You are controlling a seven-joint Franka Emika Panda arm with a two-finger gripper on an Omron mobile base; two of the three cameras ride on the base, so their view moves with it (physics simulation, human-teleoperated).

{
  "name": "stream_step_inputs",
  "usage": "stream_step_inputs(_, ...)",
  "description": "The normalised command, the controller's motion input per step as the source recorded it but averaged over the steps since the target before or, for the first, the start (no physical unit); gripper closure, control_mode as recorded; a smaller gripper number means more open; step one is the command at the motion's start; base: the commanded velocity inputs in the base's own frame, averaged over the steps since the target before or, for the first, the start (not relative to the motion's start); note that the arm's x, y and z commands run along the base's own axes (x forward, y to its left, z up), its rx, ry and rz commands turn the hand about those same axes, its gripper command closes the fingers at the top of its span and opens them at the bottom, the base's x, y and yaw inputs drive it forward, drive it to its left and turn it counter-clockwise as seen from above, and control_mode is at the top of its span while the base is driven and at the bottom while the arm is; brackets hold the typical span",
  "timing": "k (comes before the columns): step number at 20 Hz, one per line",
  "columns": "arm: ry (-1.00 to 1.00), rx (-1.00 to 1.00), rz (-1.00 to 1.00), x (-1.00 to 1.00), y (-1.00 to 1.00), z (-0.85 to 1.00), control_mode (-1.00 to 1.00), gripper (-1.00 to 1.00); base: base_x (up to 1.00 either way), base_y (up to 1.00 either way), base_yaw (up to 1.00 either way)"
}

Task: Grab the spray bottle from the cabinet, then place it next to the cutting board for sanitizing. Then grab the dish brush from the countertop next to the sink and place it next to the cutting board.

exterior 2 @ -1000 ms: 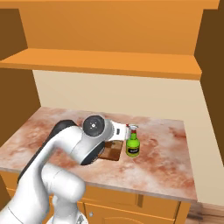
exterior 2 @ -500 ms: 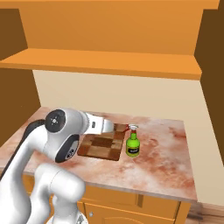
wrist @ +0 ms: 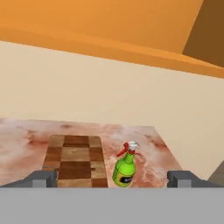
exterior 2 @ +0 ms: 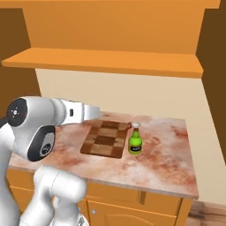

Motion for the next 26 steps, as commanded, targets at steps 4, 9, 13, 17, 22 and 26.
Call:
stream_step_inputs(4,0.0,0.0,0.0,0.0,0.0,0.0,1.0,-1.0,-1.0,0.14,0.01)
stream_step_inputs(9,0.0,0.0,0.0,0.0,0.0,0.0,1.0,-1.0,-1.0,0.22,0.02)
stream_step_inputs(13,0.0,0.0,0.0,0.0,0.0,0.0,1.0,-1.0,-1.0,0.62,0.07)
stream_step_inputs(17,0.0,0.0,0.0,0.0,0.0,0.0,1.0,-1.0,-0.88,0.96,0.37)
stream_step_inputs(22,0.0,0.0,0.0,0.0,0.0,0.0,1.0,-1.0,-0.01,0.7,0.8)
stream_step_inputs(26,0.0,0.0,0.0,0.0,0.0,0.0,1.0,-1.0,0.0,0.41,0.9)
